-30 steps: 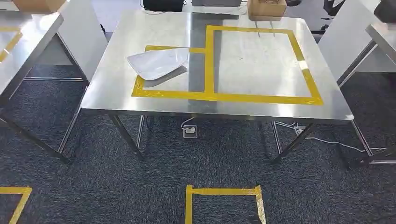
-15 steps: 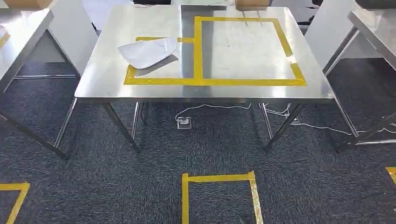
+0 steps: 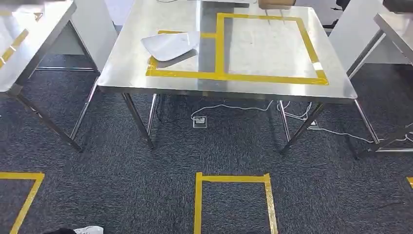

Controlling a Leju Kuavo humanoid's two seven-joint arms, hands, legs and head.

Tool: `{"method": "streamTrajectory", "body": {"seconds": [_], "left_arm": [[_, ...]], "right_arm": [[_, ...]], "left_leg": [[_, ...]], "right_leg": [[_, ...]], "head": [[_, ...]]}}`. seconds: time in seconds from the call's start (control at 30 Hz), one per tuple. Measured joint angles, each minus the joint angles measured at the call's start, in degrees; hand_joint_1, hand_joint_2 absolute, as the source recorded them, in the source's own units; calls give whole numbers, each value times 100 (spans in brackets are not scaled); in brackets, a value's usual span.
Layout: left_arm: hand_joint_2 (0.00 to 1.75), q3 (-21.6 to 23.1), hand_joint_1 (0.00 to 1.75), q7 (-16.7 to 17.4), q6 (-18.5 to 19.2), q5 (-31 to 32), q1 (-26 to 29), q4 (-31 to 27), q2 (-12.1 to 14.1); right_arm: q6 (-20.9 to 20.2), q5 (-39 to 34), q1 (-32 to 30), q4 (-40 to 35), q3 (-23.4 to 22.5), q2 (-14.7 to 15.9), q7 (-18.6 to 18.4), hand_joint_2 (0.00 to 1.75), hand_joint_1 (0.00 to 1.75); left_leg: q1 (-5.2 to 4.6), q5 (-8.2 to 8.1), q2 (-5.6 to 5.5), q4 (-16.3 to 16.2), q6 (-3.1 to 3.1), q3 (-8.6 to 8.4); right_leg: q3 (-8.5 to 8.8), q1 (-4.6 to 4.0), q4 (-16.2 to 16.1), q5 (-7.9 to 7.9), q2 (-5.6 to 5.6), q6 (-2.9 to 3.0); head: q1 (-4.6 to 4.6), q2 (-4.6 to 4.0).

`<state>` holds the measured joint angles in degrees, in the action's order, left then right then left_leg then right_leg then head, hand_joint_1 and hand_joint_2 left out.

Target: Take the parts from the cabinet and place them on the table.

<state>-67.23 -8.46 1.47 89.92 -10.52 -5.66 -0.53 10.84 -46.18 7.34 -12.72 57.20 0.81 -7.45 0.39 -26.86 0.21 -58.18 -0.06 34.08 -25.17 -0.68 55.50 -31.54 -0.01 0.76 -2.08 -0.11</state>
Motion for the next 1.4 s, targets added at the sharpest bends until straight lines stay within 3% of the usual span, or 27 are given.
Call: {"method": "streamTrajectory", "body": {"seconds": [0.1, 0.13, 0.17, 0.23, 0.27, 0.3, 0.37, 0.43, 0.47, 0.57, 0.6, 0.63, 0.7, 0.77, 0.8, 0.87, 0.93, 0.97, 1.0, 1.1, 1.13, 1.17, 1.2, 1.27, 1.3, 1.37, 1.4], "left_arm": [[0, 2, 0, 7, 4, -2, 2, 20, 44], [0, 2, 0, -2, 6, 0, 4, 20, 68], [0, 4, 0, -15, 13, 0, 3, 28, 66], [0, 4, 0, -66, 15, -2, 4, 42, 57], [0, 4, 0, -78, 15, -2, 8, 44, 55], [0, 4, 0, -83, 15, -2, 14, 46, 55], [0, 4, 0, -87, 15, -2, 18, 46, 55], [0, 4, 0, -94, 15, -2, 12, 46, 57], [0, 4, 0, -96, 15, -2, -1, 46, 55], [0, 4, 0, -90, 28, -2, 8, 48, 53], [0, 4, 0, -63, 44, -2, 12, 50, 50], [0, 4, 0, -22, 68, -2, 3, 59, 26], [0, 4, 0, 91, 111, -2, 1, 57, 33], [0, 4, 0, 153, 135, -2, 12, 57, 33], [0, 4, 0, 171, 144, -2, 18, 57, 33], [0, 4, 0, 160, 148, -2, 27, 59, 26], [0, 4, 0, 111, 148, -2, 26, 59, 11], [0, 4, 0, 105, 149, -2, 26, 59, 2], [0, 4, 0, 101, 148, -2, 25, 59, -17], [0, 4, 0, 92, 151, -2, 31, 61, -26], [0, 4, 0, 92, 149, -2, 43, 63, -22], [0, 4, 0, 92, 148, -2, 41, 63, -24], [0, 4, 0, 90, 151, 0, 39, 66, -33], [0, 4, 0, 55, 151, 0, 38, 68, -35], [0, 4, 0, 46, 149, 0, 40, 68, -37], [0, 4, 0, 42, 148, 0, 38, 68, -37], [0, 4, 0, 42, 149, 0, 40, 70, -39]], "right_arm": [[79, -4, -9, 4, 2, 0, 59, 175, 0], [103, -9, -10, 4, 2, -13, 94, 175, 0], [123, -18, -3, 9, 2, -4, 118, 175, 0], [131, -15, -6, 13, 0, 4, 166, 175, 0], [129, -9, -13, 13, 0, -2, 197, 175, 0], [125, -7, -13, 13, 2, -7, 206, 175, 0], [120, -7, -12, 13, 0, -20, 214, 175, 0], [120, -7, -3, 11, 0, -22, 219, 175, 0], [120, -7, -3, 11, 0, -20, 219, 175, 0], [140, -13, -3, 11, 0, -22, 260, 175, 0], [147, -22, -12, 13, 0, -20, 282, 175, 0], [164, -44, -12, 13, 2, -18, 311, 175, 0], [186, -63, -15, 15, 2, -18, 321, 175, 0], [199, -79, -17, 15, 2, -20, 321, 175, 0], [197, -92, -18, 15, 2, -22, 321, 175, 0], [203, -127, -15, 15, 2, -24, 321, 175, 0], [217, -149, -10, 17, 2, -20, 308, 175, 0], [219, -160, -2, 17, 2, -15, 300, 175, 0], [221, -164, 9, 17, 2, -7, 295, 175, 0], [221, -177, -2, 20, 2, -7, 278, 175, 0], [221, -179, -11, 20, 2, -15, 273, 175, 0], [221, -179, 3, 22, 2, -18, 271, 175, 0], [223, -179, 11, 24, 2, -13, 269, 175, 0], [221, -179, 1, 26, 2, -15, 234, 175, 0], [223, -179, -5, 31, 2, -18, 210, 175, 0], [223, -181, -10, 37, 2, -20, 201, 175, 0], [225, -184, -14, 39, 2, -20, 201, 175, 0]], "left_leg": [[18, 139, 16, 62, -116, 25], [20, 33, 6, 12, -135, 81], [15, -222, -13, -156, -152, 169], [37, -818, -29, -990, -190, 443], [42, -988, -31, -1407, -212, 562], [45, -995, -30, -1625, -224, 592], [55, -677, -24, -1310, -234, 289], [66, -362, -12, -367, -226, -342], [43, -511, -19, -130, -196, -513], [26, -475, -23, -77, -126, -441], [34, -434, -22, -56, -65, -412], [66, -384, -14, -28, 7, -384], [65, -309, -14, -29, 90, -286], [57, -224, -11, -34, 106, -172], [57, -187, -11, -35, 101, -127], [57, -99, -12, -38, 84, -21], [56, -25, -20, -37, 49, 38], [60, 7, -16, -35, 27, 56], [47, 50, -14, -40, -26, 88], [74, 190, 15, 17, -138, 101], [53, 198, 2, 19, -177, 114], [47, 6, 0, -63, -195, 185], [59, -358, -15, -350, -202, 293], [63, -926, -21, -1141, -231, 508], [63, -1035, -23, -1492, -248, 574], [74, -801, -22, -1511, -288, 418], [91, -622, -15, -1136, -349, 119]], "right_leg": [[-64, -26, -82, 112, 0, 51], [-19, 37, -229, 164, -50, 47], [-73, 32, -232, 223, -37, 92], [-203, 29, -191, 284, -54, 107], [-266, 18, -157, 308, -62, 104], [-333, 14, -109, 323, -68, 95], [-466, 18, 14, 334, -71, 85], [-570, 24, 150, 321, -69, 60], [-636, -1, 208, 316, -67, 26], [-687, 7, 258, 383, -63, -84], [-701, 3, 257, 411, -56, -119], [-740, 12, 293, 330, -36, -161], [-884, 36, 748, -169, -21, -249], [-1093, 70, 1600, -692, -23, -297], [-1110, 73, 1822, -761, -22, -303], [-865, 76, 1615, -500, -22, -284], [-237, 63, 596, -52, -19, -215], [8, 50, 140, -48, -3, -163], [89, 26, -39, -80, 6, -131], [27, -9, -54, -29, 18, -59], [-2, 42, -171, 89, -5, 3], [-30, 49, -174, 159, -31, 34], [-119, 48, -183, 216, -30, 85], [-269, 30, -157, 308, -44, 98], [-348, 22, -141, 354, -55, 102], [-502, 33, -96, 370, -53, 87], [-556, 48, -60, 394, -51, 61]], "head": [[-42, 0], [-42, 0], [15, 0], [109, 0], [129, 0], [142, 0], [173, 0], [220, 0], [254, 0], [236, 0], [225, 0], [249, 0], [168, 0], [105, 0], [81, 0], [20, 0], [-26, 0], [-57, 0], [-51, 0], [-61, 0], [-57, 0], [-31, 0], [33, 0], [129, 0], [146, 0], [183, 0], [186, 0]]}}
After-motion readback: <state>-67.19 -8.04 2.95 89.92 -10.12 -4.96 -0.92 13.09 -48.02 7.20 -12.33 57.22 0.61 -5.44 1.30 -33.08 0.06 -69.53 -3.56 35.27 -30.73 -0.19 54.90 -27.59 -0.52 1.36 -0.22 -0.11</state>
